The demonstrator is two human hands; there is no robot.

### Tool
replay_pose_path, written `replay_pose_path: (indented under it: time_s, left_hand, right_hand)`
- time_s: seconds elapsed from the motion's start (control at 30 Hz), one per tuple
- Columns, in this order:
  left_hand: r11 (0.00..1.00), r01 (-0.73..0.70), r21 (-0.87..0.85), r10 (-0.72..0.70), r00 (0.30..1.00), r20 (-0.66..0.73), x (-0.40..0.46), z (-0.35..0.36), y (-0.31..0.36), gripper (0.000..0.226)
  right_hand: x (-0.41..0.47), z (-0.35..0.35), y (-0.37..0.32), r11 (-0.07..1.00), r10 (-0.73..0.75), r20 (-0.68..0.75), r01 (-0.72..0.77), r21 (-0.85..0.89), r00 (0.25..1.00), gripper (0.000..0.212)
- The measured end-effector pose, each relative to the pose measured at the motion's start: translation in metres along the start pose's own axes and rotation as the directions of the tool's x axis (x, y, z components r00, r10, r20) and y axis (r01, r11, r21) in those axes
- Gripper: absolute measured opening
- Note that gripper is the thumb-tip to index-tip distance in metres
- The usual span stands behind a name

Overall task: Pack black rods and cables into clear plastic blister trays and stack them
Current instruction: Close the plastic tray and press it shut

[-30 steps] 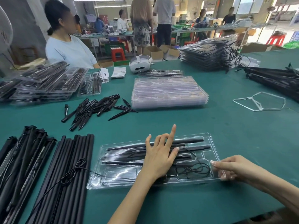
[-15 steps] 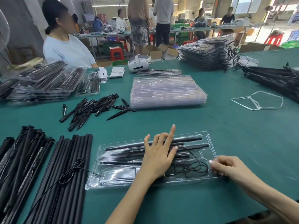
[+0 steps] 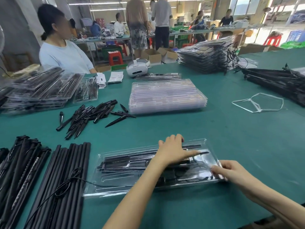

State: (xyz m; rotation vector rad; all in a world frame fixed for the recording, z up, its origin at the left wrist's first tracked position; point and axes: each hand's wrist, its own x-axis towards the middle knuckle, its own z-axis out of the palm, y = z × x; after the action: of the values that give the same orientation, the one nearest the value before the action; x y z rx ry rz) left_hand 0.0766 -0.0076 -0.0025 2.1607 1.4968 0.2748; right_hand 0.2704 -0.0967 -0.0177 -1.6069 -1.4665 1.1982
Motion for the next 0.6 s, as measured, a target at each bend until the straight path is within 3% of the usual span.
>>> replay_pose_path:
  time_s: [0.07, 0.17, 0.43, 0.6]
  left_hand:
    - [0.994, 0.055, -0.097, -0.042, 0.990, 0.132, 0.015, -0.007, 0.021, 0.073]
    - [1.000, 0.011, 0.005, -0.012, 0.974, 0.228, 0.031, -0.003, 0.047, 0.063]
    - [0.995, -0.049, 0.089, 0.040, 0.993, 0.110, 0.040, 0.016, 0.047, 0.080]
    - [0.996, -0.073, 0.061, 0.069, 0.996, 0.061, 0.042, 0.018, 0.039, 0.078]
  right_hand:
    - [0.000, 0.000, -0.001, 1.000, 0.002, -0.002, -0.002, 0.021, 1.000, 0.033]
    - [0.001, 0.002, -0.001, 1.000, -0.008, -0.028, 0.008, 0.023, 1.000, 0.038]
    - [0.005, 0.003, 0.010, 0.995, -0.018, -0.122, 0.030, 0.093, 0.992, 0.047]
    - [0.007, -0.010, 0.006, 0.999, 0.047, 0.018, -0.047, -0.028, 0.999, 0.038]
